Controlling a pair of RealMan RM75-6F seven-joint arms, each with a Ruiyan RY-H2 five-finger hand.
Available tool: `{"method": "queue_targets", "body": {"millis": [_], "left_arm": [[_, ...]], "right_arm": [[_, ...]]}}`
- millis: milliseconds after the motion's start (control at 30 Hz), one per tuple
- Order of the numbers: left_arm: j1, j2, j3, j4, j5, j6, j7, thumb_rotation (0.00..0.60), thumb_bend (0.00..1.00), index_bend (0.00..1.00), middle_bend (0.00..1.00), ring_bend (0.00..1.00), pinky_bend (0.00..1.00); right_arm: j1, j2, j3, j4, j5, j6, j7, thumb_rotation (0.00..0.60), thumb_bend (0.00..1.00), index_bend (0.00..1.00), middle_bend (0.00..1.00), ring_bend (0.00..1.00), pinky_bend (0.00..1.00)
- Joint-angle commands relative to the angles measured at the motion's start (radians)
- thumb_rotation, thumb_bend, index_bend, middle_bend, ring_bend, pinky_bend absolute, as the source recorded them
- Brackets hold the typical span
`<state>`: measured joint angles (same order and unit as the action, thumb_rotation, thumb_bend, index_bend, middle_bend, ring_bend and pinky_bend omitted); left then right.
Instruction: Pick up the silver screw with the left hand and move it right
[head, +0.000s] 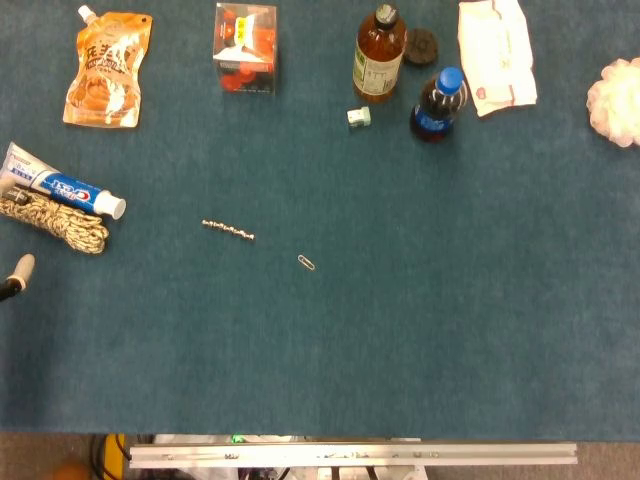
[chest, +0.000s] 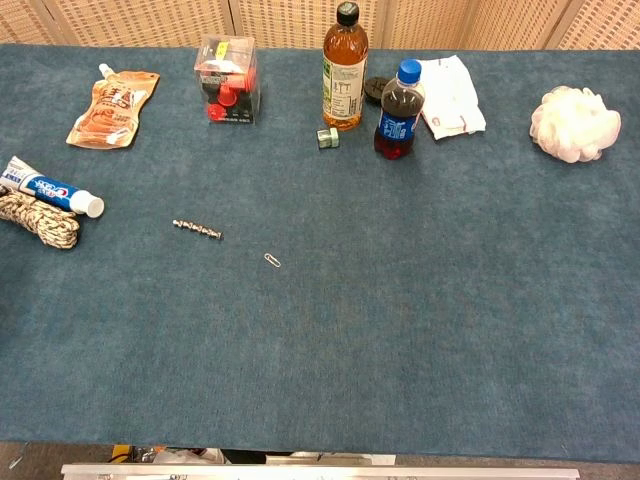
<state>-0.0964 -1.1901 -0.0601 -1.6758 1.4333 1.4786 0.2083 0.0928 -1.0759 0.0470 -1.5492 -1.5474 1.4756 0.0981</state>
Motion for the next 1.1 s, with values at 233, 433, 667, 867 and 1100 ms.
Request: {"method": "queue_targets", "body": {"millis": [233,433,667,867,1100], "left_arm": [[-0.005,0.001,-0.003,0.008,0.020,0.009,-0.007,0.600,0.22,0.20,0.25,0.25,0.27],[-0.038,0.001,-0.016,0.026,0.043,-0.015,-0.019,0.600,0.22,0.21,0.26,0.25,0.27],[-0.153,0.032,-0.020,0.004,0.098,-0.163,-0.038,0.600,0.22,0.23,0.31,0.26,0.27],[-0.263,0.017,-0.035,-0.001,0.097,-0.308,-0.015,0.600,0.22,0.25,0.43,0.36,0.33],[-0.365,-0.045,-0.046,0.007,0.039,-0.453,0.059,0.600,0.22,0.34,0.67,0.61,0.65]], "right_arm": [[0.004,0.005,0.009,-0.004,-0.003,0.010,-0.003,0.600,0.29,0.41,0.39,0.36,0.45],[0.007,0.003,0.031,-0.013,0.006,0.030,-0.015,0.600,0.29,0.41,0.39,0.36,0.45],[0.019,0.004,0.043,-0.036,0.012,0.025,-0.046,0.600,0.29,0.41,0.39,0.36,0.45],[0.025,0.004,0.043,-0.043,0.008,0.020,-0.056,0.600,0.30,0.41,0.39,0.36,0.45],[0.011,0.012,0.039,-0.044,0.015,0.032,-0.051,0.600,0.30,0.41,0.39,0.37,0.45]]}}
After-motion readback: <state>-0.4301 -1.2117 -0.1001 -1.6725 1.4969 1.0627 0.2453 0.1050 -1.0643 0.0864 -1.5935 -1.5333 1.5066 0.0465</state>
